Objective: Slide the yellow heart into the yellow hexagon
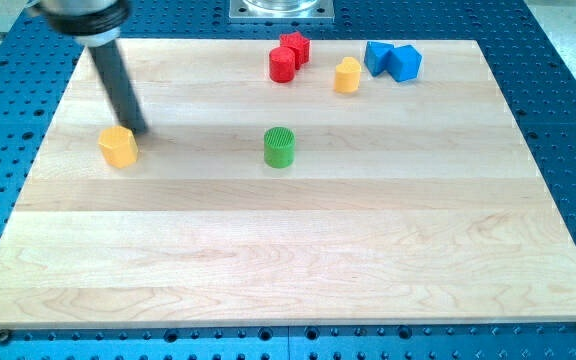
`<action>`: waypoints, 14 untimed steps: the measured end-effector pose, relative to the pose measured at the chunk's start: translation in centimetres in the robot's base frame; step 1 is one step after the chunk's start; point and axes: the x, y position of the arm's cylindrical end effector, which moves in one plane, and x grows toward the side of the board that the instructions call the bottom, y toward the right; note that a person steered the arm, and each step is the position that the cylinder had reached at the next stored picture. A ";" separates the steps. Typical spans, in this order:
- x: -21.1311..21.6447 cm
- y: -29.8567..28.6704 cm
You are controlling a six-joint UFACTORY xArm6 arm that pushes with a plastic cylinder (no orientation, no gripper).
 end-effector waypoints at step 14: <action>-1.8 12.9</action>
